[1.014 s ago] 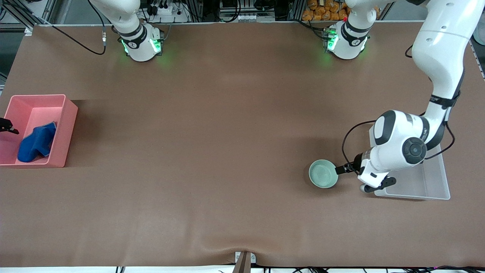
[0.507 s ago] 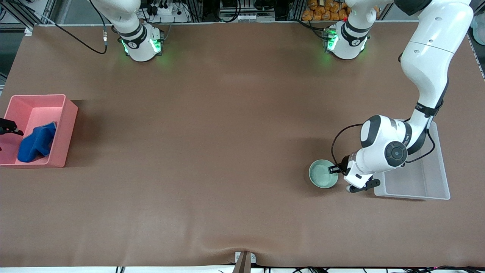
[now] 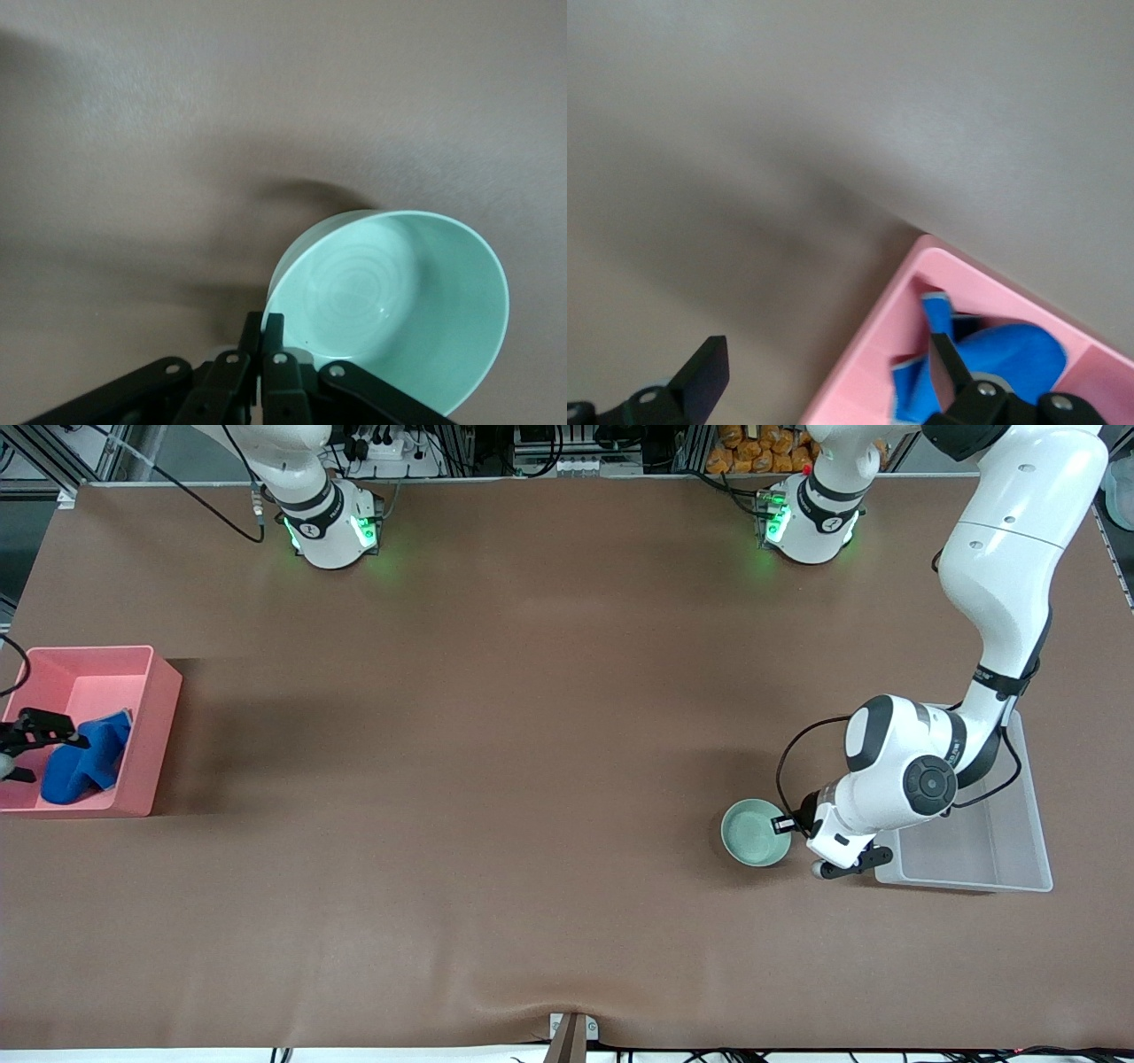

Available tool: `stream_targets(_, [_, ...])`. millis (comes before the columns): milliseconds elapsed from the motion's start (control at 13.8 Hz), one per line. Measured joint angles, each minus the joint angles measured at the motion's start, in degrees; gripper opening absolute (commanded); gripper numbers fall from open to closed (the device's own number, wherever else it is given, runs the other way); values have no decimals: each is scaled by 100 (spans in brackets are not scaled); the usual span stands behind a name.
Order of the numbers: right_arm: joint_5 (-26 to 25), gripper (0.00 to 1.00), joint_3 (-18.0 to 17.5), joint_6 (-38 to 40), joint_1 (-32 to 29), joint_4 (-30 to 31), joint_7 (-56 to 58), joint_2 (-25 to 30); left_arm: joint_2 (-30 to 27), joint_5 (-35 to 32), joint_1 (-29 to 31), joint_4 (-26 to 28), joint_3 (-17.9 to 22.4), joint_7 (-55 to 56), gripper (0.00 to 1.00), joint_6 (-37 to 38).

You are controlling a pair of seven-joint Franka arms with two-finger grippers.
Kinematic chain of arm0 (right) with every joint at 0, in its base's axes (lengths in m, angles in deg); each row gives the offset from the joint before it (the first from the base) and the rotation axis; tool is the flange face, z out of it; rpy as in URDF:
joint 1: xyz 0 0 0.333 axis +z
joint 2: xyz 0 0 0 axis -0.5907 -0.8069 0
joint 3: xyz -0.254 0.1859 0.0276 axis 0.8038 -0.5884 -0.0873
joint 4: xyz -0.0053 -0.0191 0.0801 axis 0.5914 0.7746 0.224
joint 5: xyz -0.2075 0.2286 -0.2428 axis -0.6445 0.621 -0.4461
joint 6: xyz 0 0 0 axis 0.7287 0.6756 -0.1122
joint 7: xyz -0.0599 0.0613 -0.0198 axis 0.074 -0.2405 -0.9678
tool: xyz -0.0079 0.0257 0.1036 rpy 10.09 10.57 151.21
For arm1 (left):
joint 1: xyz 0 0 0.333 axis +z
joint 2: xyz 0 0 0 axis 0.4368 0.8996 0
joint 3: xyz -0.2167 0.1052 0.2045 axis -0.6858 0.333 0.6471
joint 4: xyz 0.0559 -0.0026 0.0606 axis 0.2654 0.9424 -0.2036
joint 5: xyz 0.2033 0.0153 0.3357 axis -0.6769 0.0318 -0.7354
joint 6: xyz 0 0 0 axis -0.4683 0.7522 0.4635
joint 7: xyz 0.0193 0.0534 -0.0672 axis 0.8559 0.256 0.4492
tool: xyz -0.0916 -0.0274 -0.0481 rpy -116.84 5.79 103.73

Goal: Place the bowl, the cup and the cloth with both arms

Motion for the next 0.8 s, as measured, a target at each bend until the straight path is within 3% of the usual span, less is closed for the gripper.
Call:
stream_targets(507, [-325, 100, -11, 1052, 1133, -3, -2477, 653, -761, -15, 52, -69, -59, -338, 0, 662])
stream_targets(797, [-334, 100, -16, 1424, 1465, -3, -3546, 928, -1089, -23, 637, -96, -33, -1705, 0, 1032])
